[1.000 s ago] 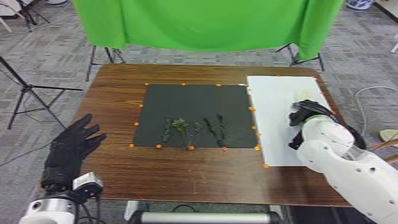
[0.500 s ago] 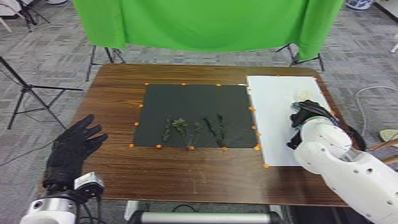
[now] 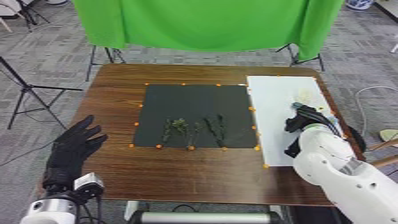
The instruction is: Arrange flowers
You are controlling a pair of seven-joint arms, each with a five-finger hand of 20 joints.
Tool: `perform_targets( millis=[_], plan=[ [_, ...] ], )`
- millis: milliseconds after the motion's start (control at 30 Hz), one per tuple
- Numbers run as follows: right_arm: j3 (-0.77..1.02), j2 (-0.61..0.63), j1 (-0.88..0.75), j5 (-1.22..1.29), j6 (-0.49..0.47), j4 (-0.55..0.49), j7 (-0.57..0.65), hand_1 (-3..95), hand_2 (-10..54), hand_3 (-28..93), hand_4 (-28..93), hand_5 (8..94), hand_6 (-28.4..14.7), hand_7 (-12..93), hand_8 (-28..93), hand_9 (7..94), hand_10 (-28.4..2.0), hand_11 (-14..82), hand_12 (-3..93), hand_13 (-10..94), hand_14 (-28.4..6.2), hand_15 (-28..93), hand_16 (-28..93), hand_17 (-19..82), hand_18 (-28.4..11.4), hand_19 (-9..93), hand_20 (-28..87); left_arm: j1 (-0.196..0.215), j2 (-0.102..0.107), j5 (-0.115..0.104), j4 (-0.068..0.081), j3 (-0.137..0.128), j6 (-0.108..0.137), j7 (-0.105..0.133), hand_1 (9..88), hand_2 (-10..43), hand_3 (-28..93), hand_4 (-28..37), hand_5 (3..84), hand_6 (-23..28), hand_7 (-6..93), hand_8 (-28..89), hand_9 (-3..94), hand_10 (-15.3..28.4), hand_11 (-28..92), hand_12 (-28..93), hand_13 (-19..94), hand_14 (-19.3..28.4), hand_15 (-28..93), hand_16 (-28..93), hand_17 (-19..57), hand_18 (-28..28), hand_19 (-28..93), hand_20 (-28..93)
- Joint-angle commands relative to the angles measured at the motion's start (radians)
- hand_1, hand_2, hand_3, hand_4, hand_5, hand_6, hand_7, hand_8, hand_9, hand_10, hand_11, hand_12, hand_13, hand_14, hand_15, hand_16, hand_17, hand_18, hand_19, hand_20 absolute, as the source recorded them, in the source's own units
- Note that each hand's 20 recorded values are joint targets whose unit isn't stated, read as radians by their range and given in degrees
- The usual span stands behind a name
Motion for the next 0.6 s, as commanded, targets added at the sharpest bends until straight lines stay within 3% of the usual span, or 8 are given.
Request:
perform_targets(
  millis=[33,333,433,600],
  plan=[
    [-0.056,-0.013,-0.007,0.018,-0.009,0.041,0.024,37.5,-9.5,88,-28,56.2,-7.5,29,-16,61.1,-21.4,23.9,13.7,69,-10.5,81,10,38,-26.8,93,47,0.013,-0.009,0.003,-0.004,-0.003,-0.004,-0.009,25.5,7.1,82,-18.8,34.6,9.0,13.9,-10,31.2,18.7,27,8,26,25.5,49,-10,-7.7,23.8,65,-6],
    [-0.119,-0.009,0.016,0.004,0.025,0.07,0.048,43.6,-9.5,88,-28,57.9,-7.0,34,-17,67.1,-18.1,32.3,15.6,72,-8.7,80,11,41,-26.3,93,48,0.011,-0.008,0.003,-0.003,-0.004,-0.005,-0.008,25.4,7.1,82,-18.7,34.6,8.9,14.0,-10,31.2,18.6,27,8,26,25.5,49,-10,-7.7,23.8,65,-6],
    [-0.151,0.001,0.026,-0.019,0.067,0.073,0.046,50.5,-9.5,82,-28,59.6,-7.4,42,-1,75.5,-13.0,24.0,28.2,76,-7.5,78,14,43,-26.1,93,48,0.015,-0.006,0.003,-0.005,-0.005,-0.004,-0.008,25.4,7.0,82,-18.7,34.6,8.9,14.0,-10,31.2,18.6,27,8,26,25.4,49,-10,-7.7,23.8,65,-6],
    [-0.189,0.012,0.05,-0.049,0.128,0.074,0.046,55.7,-9.5,82,-28,67.2,-3.6,49,3,85.3,-9.1,24.3,33.3,83,-5.2,74,15,47,-25.6,93,49,0.014,-0.005,0.003,-0.004,-0.004,-0.006,-0.01,25.4,7.0,82,-18.7,34.6,8.9,13.9,-10,31.3,18.6,27,8,26,25.3,49,-10,-7.7,23.8,65,-6]
  ],
)
